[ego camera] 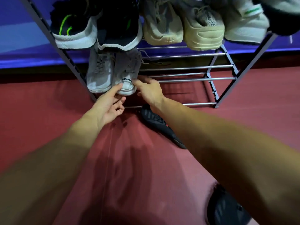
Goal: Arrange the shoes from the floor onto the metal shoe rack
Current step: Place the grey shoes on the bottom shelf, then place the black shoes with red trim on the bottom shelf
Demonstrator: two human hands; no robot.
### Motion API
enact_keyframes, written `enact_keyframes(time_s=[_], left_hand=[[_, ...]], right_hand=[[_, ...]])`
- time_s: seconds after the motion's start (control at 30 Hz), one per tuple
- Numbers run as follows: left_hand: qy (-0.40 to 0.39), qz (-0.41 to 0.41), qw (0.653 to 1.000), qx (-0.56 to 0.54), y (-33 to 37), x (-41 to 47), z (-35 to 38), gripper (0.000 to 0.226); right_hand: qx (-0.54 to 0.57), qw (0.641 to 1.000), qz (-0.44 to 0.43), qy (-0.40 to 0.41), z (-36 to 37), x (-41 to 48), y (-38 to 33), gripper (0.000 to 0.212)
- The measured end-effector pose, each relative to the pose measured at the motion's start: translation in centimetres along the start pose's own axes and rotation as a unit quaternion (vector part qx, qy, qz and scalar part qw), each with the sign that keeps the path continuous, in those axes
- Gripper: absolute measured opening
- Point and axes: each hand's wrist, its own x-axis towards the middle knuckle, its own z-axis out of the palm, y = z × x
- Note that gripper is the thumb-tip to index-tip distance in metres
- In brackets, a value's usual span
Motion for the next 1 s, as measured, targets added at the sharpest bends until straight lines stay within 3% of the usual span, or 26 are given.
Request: enact_keyframes(time_s=[0.33, 0.5, 0.77, 1.0], left_hand=[[0.006, -0.008, 1.000, -0.027, 0.0, 0.6, 1.0, 0.048], [0.027, -0.012, 1.000, 0.001, 0.4, 0.9, 1.4, 0.053], [0.042, -0.005, 0.996, 0.077, -0.8, 0.1, 1.3, 0.058], [0.045, -0.005, 0.983, 0.178, -3.5, -1.4, 1.8, 0.055]], right_hand=[[0.009, 1.000, -0.011, -0.005, 0.0, 0.3, -0.7, 0.071], [0.031, 0.999, 0.038, -0.013, 0.1, 0.1, -1.6, 0.047], [-0.006, 0.999, 0.042, -0.030, -3.7, -1.6, -1.9, 0.011], [-0.188, 0.980, 0.057, -0.021, -9.4, -3.0, 2.4, 0.014]])
